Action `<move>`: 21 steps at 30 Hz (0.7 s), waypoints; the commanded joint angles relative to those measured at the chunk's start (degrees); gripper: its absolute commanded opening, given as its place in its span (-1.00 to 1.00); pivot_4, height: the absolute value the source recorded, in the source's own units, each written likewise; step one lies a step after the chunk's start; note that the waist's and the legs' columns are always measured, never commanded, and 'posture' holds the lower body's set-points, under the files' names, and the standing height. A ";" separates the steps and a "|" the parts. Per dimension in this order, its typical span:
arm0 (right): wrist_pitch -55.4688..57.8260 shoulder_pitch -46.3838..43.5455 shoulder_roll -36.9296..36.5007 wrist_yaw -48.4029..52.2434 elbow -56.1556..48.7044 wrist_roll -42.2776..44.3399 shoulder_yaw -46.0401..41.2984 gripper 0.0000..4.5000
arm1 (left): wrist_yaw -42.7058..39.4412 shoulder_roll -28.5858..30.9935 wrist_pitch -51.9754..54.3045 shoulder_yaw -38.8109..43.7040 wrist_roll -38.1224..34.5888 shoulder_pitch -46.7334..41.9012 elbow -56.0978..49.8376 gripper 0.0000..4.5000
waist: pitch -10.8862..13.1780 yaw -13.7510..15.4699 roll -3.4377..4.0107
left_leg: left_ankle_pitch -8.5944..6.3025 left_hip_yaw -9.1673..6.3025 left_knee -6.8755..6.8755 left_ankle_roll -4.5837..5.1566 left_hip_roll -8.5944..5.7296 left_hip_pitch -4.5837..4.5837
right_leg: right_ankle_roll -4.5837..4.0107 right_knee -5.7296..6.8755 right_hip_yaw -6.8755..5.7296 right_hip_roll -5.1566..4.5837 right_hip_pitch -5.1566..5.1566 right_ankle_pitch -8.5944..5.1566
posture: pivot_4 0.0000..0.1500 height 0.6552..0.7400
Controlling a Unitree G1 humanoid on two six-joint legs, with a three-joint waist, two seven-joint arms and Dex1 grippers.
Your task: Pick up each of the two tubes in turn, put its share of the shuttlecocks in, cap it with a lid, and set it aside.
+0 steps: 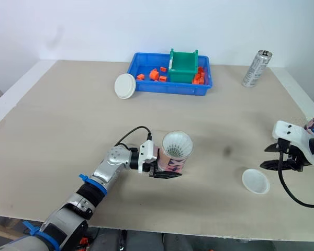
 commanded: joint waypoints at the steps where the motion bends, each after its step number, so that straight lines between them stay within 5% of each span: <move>1: 1.04 1.34 0.16 1.25 -2.46 0.19 -0.19 0.40 | 0.40 1.11 0.51 -0.45 1.93 1.31 1.82 0.36 | -0.01 0.00 0.00 | 0.00 0.00 -0.01 0.00 0.00 0.02 | 0.00 0.00 0.00 0.00 0.03 0.00 | 1.00 0.90; 13: 0.39 0.39 4.62 0.54 -1.88 -4.59 4.97 0.40 | -0.01 1.39 1.98 0.17 1.21 1.24 1.00 0.36 | -0.03 -0.13 -0.09 | 0.00 0.00 -0.04 0.00 0.00 0.20 | -0.02 0.00 0.00 0.01 0.18 -0.01 | 1.00 0.90; 16: 0.20 -0.53 4.74 1.43 -1.02 -4.93 5.37 0.04 | 0.14 1.41 2.11 0.35 1.27 1.12 0.90 0.36 | -0.02 -0.26 -0.13 | 0.00 -0.01 -0.04 -0.01 0.00 0.29 | -0.02 0.00 0.00 0.01 0.29 -0.01 | 1.00 0.90; 21: -0.94 -2.69 4.30 2.79 0.40 -5.45 5.68 -0.98 | 0.58 1.31 1.84 0.83 1.36 0.20 1.70 0.36 | -0.02 -0.35 -0.14 | 0.00 -0.01 -0.03 -0.01 0.00 0.33 | -0.02 -0.02 0.00 0.01 0.35 -0.01 | 1.00 0.90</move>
